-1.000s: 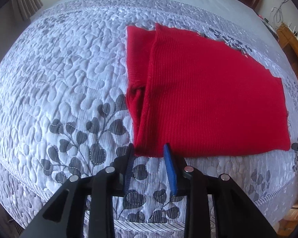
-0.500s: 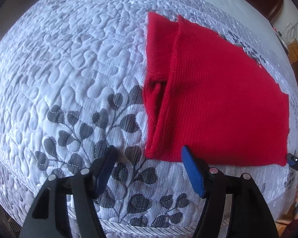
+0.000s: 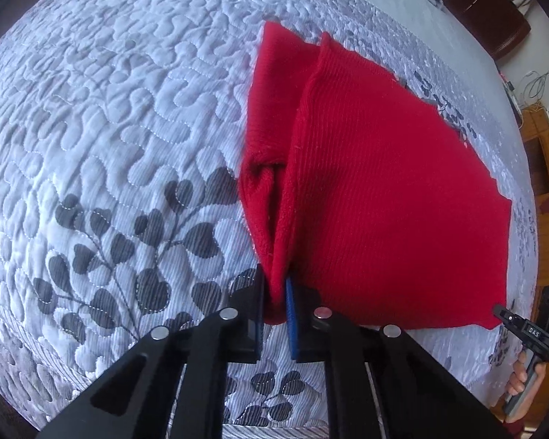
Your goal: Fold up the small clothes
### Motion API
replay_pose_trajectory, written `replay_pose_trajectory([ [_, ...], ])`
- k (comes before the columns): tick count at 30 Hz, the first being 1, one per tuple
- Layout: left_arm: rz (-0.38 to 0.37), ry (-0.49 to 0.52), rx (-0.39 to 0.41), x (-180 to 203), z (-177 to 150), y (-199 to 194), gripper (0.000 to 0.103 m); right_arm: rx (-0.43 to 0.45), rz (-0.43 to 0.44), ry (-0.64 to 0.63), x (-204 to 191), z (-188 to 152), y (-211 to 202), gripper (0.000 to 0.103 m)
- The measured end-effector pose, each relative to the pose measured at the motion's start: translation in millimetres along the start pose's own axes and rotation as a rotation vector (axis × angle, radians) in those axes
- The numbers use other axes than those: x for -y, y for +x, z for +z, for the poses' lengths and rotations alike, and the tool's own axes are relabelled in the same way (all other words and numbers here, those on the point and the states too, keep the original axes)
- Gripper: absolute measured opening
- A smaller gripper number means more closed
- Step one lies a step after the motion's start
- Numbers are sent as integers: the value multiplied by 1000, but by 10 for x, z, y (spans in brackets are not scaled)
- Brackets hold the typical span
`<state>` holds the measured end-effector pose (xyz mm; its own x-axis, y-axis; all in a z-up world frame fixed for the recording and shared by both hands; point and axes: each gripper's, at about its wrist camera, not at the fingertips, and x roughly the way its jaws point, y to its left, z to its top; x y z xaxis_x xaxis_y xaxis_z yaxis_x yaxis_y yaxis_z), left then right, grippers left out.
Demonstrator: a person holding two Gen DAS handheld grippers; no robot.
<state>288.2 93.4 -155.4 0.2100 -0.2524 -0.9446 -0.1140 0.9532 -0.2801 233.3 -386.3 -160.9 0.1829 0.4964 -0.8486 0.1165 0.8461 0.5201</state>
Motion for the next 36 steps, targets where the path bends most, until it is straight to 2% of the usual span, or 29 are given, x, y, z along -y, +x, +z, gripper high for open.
replay_pose_trajectory([
  [4, -33, 16, 24, -19, -94, -252, 9, -8, -23, -62, -102, -123, -181, 8],
  [8, -26, 49, 3, 33, -284, -339, 9, -28, -69, -104, -156, -319, -289, 8],
  [12, -20, 81, -12, 30, -613, -389, 9, -49, -81, -104, -103, -623, -400, 8],
  [20, 58, 178, -30, 112, -1325, -366, 10, -72, -123, -83, 33, -1233, -466, 8],
  [23, 109, 200, -24, 142, -1399, -228, 11, -78, -160, -52, 127, -1281, -321, 9],
  [27, 137, 206, -8, 193, -1342, -70, 11, -72, -201, -34, 159, -1267, -115, 9],
  [34, 131, 202, 4, 203, -1309, -19, 14, -60, -233, -11, 138, -1271, -76, 10],
  [36, 128, 202, 1, 163, -1350, -66, 15, -53, -209, 11, 203, -1277, -119, 15],
])
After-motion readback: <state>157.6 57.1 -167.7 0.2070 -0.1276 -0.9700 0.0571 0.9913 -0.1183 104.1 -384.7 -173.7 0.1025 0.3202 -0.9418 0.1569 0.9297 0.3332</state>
